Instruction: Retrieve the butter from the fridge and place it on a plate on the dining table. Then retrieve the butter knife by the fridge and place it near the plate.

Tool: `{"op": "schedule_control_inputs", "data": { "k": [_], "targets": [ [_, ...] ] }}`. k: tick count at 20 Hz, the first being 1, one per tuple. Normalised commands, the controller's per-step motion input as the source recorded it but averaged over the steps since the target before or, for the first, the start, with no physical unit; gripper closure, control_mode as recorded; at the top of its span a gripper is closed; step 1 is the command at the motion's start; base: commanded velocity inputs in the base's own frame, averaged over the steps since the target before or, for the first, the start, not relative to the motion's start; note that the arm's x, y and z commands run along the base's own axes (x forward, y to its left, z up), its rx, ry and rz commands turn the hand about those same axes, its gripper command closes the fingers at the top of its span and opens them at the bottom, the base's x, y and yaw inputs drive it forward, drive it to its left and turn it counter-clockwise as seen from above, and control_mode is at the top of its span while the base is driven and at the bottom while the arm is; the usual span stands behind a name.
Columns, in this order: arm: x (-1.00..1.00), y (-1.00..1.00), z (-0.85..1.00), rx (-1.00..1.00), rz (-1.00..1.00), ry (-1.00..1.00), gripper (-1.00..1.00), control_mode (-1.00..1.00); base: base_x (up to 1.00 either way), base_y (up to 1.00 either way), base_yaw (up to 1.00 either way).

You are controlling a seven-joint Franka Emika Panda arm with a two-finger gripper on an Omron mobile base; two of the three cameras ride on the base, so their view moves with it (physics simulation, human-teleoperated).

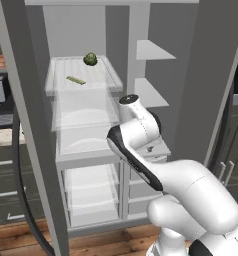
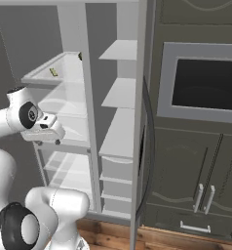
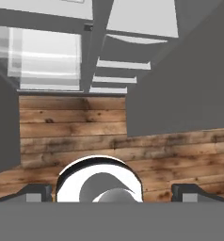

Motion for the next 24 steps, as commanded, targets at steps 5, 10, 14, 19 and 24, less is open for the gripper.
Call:
{"op": "schedule_control_inputs", "data": {
  "k": [5,10,14,19,24],
  "targets": [
    [0.00,-0.90,-0.27,0.04,-0.07,0.14,-1.00,-1.00,0.00,0.00,0.00],
    [0.00,-0.22,-0.08,0.00,-0.03,0.07,-1.00,-1.00,0.00,0.00,0.00],
    [0.00,0.08,-0.01,0.00,0.01,0.00,-1.00,-1.00,0.00,0.00,0.00],
    [0.00,0.31,-0.06,0.00,0.11,0.00,-1.00,-1.00,0.00,0.00,0.00],
    [0.00,0.00,0.00,0.00,0.00,0.00,-1.00,1.00,0.00,0.49,0.36]
  ]
}}
